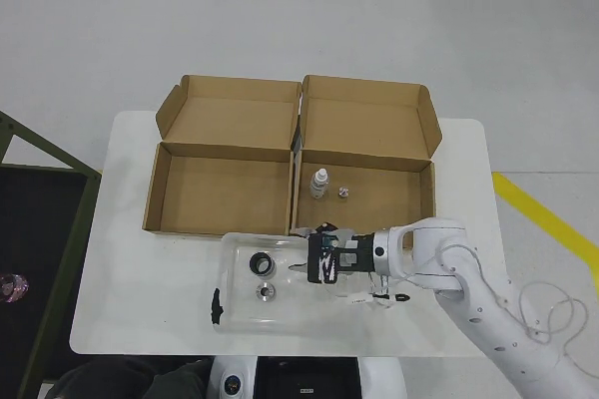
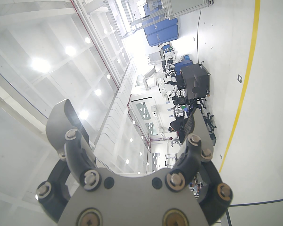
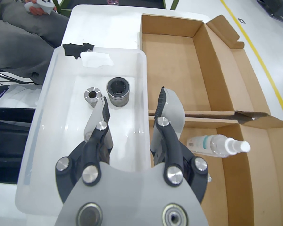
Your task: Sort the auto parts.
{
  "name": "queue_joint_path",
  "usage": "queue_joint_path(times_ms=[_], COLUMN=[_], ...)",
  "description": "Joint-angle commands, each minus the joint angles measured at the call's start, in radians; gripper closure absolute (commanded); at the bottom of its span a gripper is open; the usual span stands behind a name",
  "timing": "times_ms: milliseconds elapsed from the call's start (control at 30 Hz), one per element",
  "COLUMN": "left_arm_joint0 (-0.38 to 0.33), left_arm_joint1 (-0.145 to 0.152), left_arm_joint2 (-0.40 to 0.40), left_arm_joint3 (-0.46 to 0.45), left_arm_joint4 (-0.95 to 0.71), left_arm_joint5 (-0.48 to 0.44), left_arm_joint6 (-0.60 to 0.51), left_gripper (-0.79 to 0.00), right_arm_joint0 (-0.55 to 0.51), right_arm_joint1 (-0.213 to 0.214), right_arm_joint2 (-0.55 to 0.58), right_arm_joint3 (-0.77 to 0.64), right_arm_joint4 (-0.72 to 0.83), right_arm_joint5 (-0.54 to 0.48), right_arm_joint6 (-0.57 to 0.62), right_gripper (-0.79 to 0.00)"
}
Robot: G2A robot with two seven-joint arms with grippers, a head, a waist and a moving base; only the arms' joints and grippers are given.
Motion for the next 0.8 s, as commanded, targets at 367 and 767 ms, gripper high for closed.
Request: queue_joint_path(times_ms=[367, 767], left_arm_joint0=[0.000, 0.000], left_arm_joint1=[0.000, 0.000], left_arm_joint2=[0.000, 0.000], left_arm_joint3=[0.000, 0.000], left_arm_joint4=[0.000, 0.000], left_arm_joint5=[0.000, 0.000], left_arm_joint6=[0.000, 0.000], left_gripper=[-0.785, -0.785], right_arm_joint0=[0.063, 0.118], right_arm_joint1=[-0.047, -0.093], right_arm_joint2=[-0.184, -0.287], right_arm_joint3=[0.026, 0.103], right_arm_joint4=[-0.089, -0.137], right_arm_joint5=[0.092, 0.166], right_arm_joint6=[0.018, 0.015], right_gripper=[-0.437, -0.505])
